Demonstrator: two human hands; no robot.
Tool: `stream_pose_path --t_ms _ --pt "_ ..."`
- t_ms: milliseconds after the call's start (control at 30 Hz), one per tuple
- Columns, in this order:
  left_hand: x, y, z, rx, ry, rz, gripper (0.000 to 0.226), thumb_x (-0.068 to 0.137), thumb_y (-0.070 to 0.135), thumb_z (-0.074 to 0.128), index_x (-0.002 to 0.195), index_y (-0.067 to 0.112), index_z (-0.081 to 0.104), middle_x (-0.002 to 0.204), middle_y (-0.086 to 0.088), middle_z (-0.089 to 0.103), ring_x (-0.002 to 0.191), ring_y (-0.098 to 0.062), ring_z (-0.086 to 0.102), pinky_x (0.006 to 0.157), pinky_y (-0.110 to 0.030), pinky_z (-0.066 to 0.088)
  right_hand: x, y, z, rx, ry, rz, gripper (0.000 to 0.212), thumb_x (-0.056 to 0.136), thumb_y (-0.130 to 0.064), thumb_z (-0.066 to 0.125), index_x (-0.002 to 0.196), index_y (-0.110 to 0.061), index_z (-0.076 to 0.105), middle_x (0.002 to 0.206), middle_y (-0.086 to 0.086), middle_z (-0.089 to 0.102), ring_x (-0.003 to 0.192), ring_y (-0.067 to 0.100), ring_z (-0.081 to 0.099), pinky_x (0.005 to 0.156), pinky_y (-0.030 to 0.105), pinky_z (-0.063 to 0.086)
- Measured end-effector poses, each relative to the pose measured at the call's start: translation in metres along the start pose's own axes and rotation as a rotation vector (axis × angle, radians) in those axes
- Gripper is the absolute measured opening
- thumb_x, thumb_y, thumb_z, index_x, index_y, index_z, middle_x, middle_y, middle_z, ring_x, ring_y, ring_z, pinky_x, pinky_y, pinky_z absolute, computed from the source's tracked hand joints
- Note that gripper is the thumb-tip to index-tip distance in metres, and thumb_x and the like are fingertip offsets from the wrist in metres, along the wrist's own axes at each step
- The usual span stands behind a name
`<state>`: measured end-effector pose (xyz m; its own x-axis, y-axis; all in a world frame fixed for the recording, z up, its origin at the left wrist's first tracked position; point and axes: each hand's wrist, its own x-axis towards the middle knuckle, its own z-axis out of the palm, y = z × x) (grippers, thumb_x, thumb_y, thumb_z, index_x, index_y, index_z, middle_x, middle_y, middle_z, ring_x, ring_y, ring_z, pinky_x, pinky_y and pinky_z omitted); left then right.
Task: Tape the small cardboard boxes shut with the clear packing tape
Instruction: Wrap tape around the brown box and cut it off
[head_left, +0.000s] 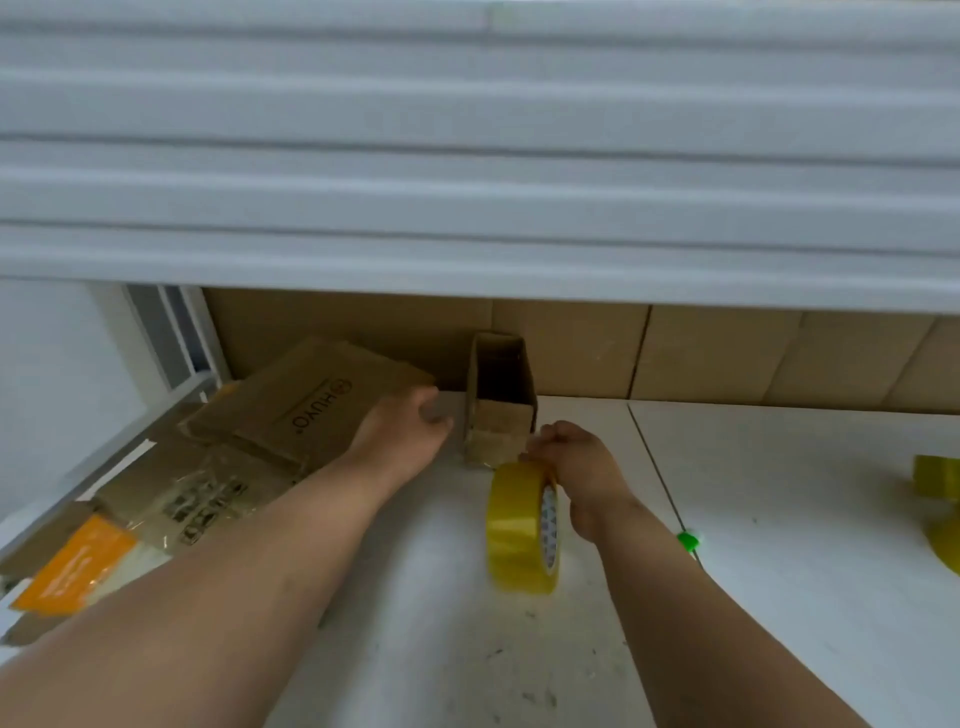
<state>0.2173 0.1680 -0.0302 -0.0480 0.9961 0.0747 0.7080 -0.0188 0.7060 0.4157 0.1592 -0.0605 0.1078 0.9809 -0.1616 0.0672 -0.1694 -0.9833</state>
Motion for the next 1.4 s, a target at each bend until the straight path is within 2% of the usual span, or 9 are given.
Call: stream_pose_path --t_ms 100,267,400,733,833,1033,1133,1233,1400 --pt "-0.012 -0.024 -0.026 0.152 0.089 -0.017 0.035 0.095 0.041 0.056 0.129 0.033 0.059 0.13 -0.001 0.062 0.123 -0.026 0.056 0.091 -0.03 0.046 -0.019 -0.001 0.002 0.04 -0.032 -0.015 0.023 0.089 0.002 0.06 0.071 -0.014 0.059 0.091 0.002 0.068 0.089 0.022 0.062 0.076 0.032 0.049" --pt "-0.049 -0.073 -0.063 0.401 0.133 -0.286 0.05 0.09 0.051 0.046 0.135 0.03 0.049 0.136 -0.012 0.052 0.126 -0.039 0.045 0.103 -0.052 0.043 -0.049 -0.006 0.028 0.022 -0.189 -0.055 0.021 0.091 -0.004 0.062 0.075 -0.012 0.053 0.1 0.005 0.073 0.098 0.018 0.066 0.079 0.029 0.051" --pt "-0.073 -0.093 -0.082 0.472 0.165 -0.399 0.057 0.09 0.052 0.049 0.137 0.021 0.048 0.142 -0.016 0.045 0.132 -0.041 0.035 0.11 -0.05 0.034 -0.061 -0.004 0.064 0.075 -0.364 -0.027 0.025 0.094 -0.002 0.06 0.076 -0.014 0.048 0.107 0.013 0.073 0.101 0.024 0.067 0.09 0.037 0.052" --pt "-0.064 -0.142 -0.134 0.49 0.106 -0.456 0.093 0.074 0.081 0.049 0.145 0.023 0.037 0.151 -0.012 0.038 0.139 -0.039 0.035 0.113 -0.052 0.029 -0.053 -0.013 0.134 -0.13 -0.41 0.075 0.022 0.095 -0.012 0.064 0.075 -0.019 0.055 0.076 0.005 0.06 0.068 0.014 0.054 0.06 0.025 0.045" --pt "-0.053 -0.151 -0.141 0.455 0.062 -0.443 0.081 0.075 0.074 0.049 0.136 0.022 0.048 0.137 -0.014 0.05 0.128 -0.039 0.045 0.108 -0.051 0.037 -0.052 -0.013 0.15 -0.136 -0.407 0.114 0.021 0.094 -0.012 0.064 0.076 -0.018 0.055 0.07 0.005 0.056 0.064 0.017 0.054 0.061 0.029 0.046" --pt "-0.047 -0.15 -0.151 0.648 0.315 -0.245 0.052 0.089 0.049 0.051 0.133 0.021 0.053 0.13 -0.011 0.051 0.123 -0.035 0.043 0.1 -0.048 0.035 -0.054 -0.006 0.16 -0.149 -0.281 0.037 0.015 0.093 -0.011 0.063 0.08 -0.016 0.057 0.075 0.002 0.06 0.079 0.022 0.056 0.076 0.039 0.047" --pt "-0.045 -0.144 -0.156 0.467 0.36 -0.201 0.042 0.089 0.03 0.053 0.129 0.018 0.052 0.123 -0.012 0.054 0.118 -0.036 0.049 0.097 -0.047 0.038 -0.059 -0.005 0.159 -0.134 -0.249 0.007 0.02 0.093 -0.012 0.063 0.076 -0.018 0.054 0.081 0.012 0.058 0.08 0.025 0.053 0.074 0.039 0.044" --pt "-0.046 -0.133 -0.159 0.193 0.408 -0.134 0.013 0.092 0.022 0.049 0.103 0.015 0.049 0.088 -0.008 0.057 0.084 -0.03 0.056 0.068 -0.036 0.041 -0.066 -0.009 0.153 -0.105 -0.228 -0.043 0.02 0.093 -0.01 0.063 0.077 -0.017 0.054 0.09 0.014 0.061 0.085 0.025 0.056 0.077 0.037 0.046" --pt "-0.056 -0.103 -0.163 -0.046 0.562 -0.061 0.015 0.082 0.025 0.048 0.072 0.015 0.046 0.064 0.003 0.039 0.056 -0.015 0.035 0.048 -0.027 0.031 -0.077 -0.012 0.128 -0.029 -0.184 -0.102 0.019 0.093 -0.009 0.063 0.077 -0.017 0.055 0.108 0.026 0.067 0.105 0.038 0.064 0.085 0.043 0.052"
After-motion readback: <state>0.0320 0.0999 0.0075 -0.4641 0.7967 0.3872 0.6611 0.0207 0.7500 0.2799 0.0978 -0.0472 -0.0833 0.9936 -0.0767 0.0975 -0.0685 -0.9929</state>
